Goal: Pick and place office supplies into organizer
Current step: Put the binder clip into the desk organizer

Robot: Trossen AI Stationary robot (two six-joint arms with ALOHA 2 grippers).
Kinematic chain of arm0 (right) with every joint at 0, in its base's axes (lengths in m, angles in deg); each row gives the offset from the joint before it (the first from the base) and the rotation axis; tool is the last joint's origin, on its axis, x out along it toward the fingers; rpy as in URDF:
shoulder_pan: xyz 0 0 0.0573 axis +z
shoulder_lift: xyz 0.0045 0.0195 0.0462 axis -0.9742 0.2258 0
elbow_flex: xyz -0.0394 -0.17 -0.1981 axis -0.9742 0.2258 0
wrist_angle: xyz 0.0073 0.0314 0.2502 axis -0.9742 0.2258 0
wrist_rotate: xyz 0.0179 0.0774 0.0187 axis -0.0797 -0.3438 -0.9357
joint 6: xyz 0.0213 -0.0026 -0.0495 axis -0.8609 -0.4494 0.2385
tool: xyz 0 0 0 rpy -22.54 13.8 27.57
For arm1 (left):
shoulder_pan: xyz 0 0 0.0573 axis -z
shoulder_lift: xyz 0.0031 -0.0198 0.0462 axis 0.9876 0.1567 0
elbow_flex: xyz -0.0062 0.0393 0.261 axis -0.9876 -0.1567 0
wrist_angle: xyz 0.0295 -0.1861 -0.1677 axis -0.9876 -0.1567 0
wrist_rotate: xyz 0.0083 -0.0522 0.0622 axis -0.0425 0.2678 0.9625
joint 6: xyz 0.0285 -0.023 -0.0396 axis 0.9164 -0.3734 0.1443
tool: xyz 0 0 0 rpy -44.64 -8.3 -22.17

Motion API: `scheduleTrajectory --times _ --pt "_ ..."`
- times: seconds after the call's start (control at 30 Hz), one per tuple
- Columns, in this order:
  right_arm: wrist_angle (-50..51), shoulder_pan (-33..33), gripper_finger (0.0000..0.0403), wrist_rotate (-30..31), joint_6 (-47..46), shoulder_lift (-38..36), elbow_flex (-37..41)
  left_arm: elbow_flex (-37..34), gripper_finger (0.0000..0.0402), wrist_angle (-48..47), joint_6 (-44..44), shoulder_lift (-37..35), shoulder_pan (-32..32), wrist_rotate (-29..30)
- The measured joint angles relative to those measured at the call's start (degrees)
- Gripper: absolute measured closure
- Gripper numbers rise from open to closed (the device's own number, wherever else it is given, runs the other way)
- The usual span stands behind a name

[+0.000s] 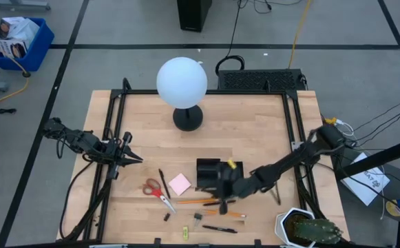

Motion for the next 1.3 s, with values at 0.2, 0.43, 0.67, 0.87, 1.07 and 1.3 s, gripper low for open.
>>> scheduleTrajectory --times 0.2,0.43,0.67,0.87,1.07,1.3 --pt "-5.6 -1.5 0.0403 0.0 -3.5 -3.2 9.2 0.0 0.0364 0.0 0.0 0.0 0.0 0.0" --pt "-4.6 -2.8 0.0403 0.0 -4.5 -1.1 10.3 0.0 0.0364 0.0 0.0 0.0 0.0 0.0" --pt "-4.4 -4.4 0.0401 0.0 -5.9 1.6 10.2 0.0 0.0364 0.0 0.0 0.0 0.0 0.0" --pt "-3.9 -5.5 0.0393 -0.2 -7.3 3.0 10.2 0.0 0.0364 0.0 0.0 0.0 0.0 0.0" --pt "-3.9 -5.5 0.0392 -0.3 -7.3 3.0 10.2 0.0 0.0364 0.0 0.0 0.0 0.0 0.0" --pt "-3.9 -5.5 0.0378 -1.8 -7.8 3.0 10.2 0.0 0.0364 0.0 0.0 0.0 0.0 0.0"
